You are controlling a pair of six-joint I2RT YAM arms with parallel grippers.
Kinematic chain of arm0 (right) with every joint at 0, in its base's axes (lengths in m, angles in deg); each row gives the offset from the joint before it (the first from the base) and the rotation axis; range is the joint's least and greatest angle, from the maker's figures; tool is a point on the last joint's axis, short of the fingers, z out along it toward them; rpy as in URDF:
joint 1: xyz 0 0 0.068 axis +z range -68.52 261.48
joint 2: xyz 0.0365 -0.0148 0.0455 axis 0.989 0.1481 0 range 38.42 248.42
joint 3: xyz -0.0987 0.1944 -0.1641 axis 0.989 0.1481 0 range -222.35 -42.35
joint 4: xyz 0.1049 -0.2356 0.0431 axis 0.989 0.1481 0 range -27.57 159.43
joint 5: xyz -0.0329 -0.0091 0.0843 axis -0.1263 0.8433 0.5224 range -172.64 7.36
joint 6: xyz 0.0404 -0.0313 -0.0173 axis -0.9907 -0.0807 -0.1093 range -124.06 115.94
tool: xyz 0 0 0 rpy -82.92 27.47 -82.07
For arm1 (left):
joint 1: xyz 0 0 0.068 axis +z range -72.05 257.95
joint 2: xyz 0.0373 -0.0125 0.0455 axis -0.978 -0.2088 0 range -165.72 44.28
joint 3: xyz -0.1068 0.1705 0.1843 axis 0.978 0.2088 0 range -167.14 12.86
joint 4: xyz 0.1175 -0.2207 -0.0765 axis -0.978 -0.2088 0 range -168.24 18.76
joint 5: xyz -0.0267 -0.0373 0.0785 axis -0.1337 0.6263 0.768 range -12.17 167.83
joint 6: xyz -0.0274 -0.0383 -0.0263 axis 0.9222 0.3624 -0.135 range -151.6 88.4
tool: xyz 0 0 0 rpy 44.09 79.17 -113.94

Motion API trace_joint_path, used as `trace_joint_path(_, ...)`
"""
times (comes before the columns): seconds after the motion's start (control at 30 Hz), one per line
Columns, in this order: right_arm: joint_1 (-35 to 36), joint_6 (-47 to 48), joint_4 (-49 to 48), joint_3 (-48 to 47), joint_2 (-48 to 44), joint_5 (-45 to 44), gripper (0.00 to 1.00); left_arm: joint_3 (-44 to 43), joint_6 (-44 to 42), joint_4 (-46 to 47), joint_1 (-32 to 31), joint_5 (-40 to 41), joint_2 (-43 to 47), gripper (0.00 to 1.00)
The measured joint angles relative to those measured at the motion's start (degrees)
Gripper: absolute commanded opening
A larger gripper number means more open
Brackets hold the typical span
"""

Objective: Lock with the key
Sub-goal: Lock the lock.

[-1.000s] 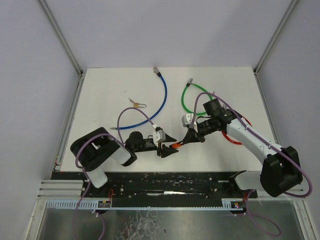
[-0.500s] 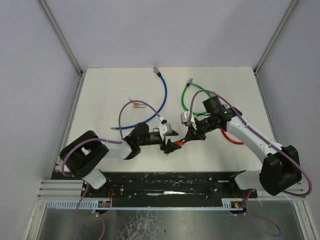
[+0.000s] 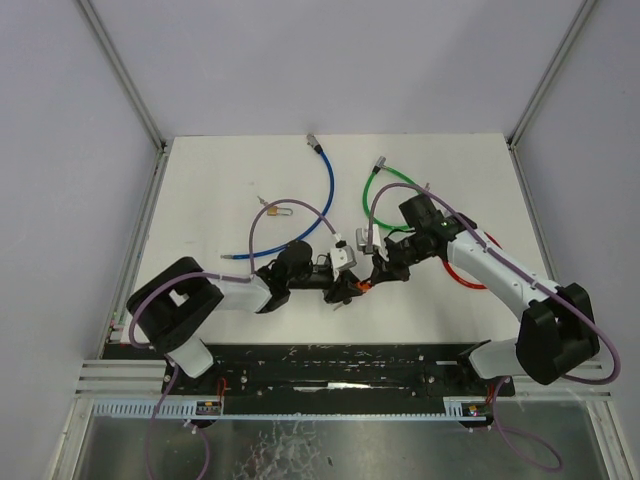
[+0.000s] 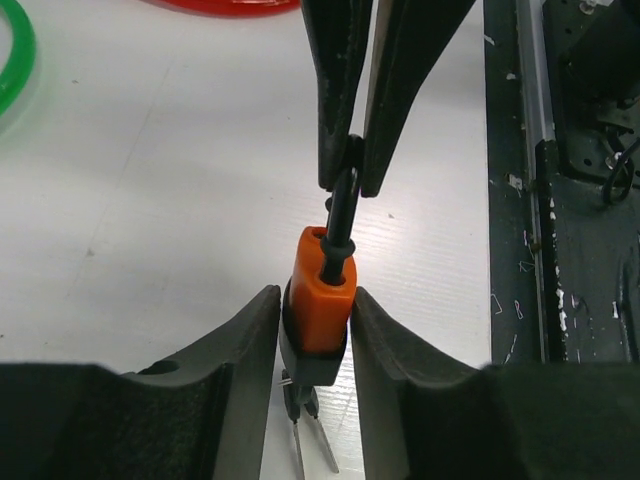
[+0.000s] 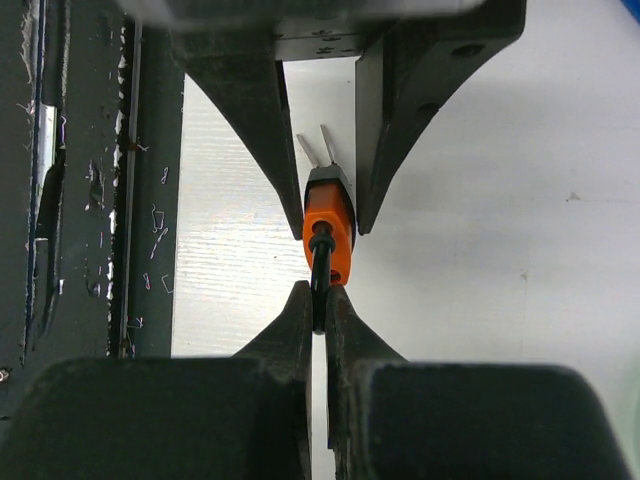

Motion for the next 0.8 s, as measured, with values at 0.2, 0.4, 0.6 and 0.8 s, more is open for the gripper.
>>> trace_joint_path(0.2, 0.9, -0.4, 0.2, -0.3, 1.8, -1.8, 0.0, -1.2, 0.2, 0.5, -0.3, -1.5, -3.7, 0.18)
trace_joint_path(0.4, 1.1, -0.7, 0.7, -0.4, 2.6, -2.7, 0.0, -2.0, 0.4, 1.8, -0.3, -3.0, -6.2, 0.0)
trace_joint_path(0.6, 1.1, -0.8, 0.8, -0.4, 4.4, -2.4, 0.0, -1.9, 0.2, 3.4, -0.3, -3.3, -8.1, 0.0)
trace_joint_path(0.8, 1.0, -0.8, 1.3, -0.5, 5.3, -1.6, 0.0, -0.7, -0.5, 7.3, -0.3, -3.0, -9.1, 0.0)
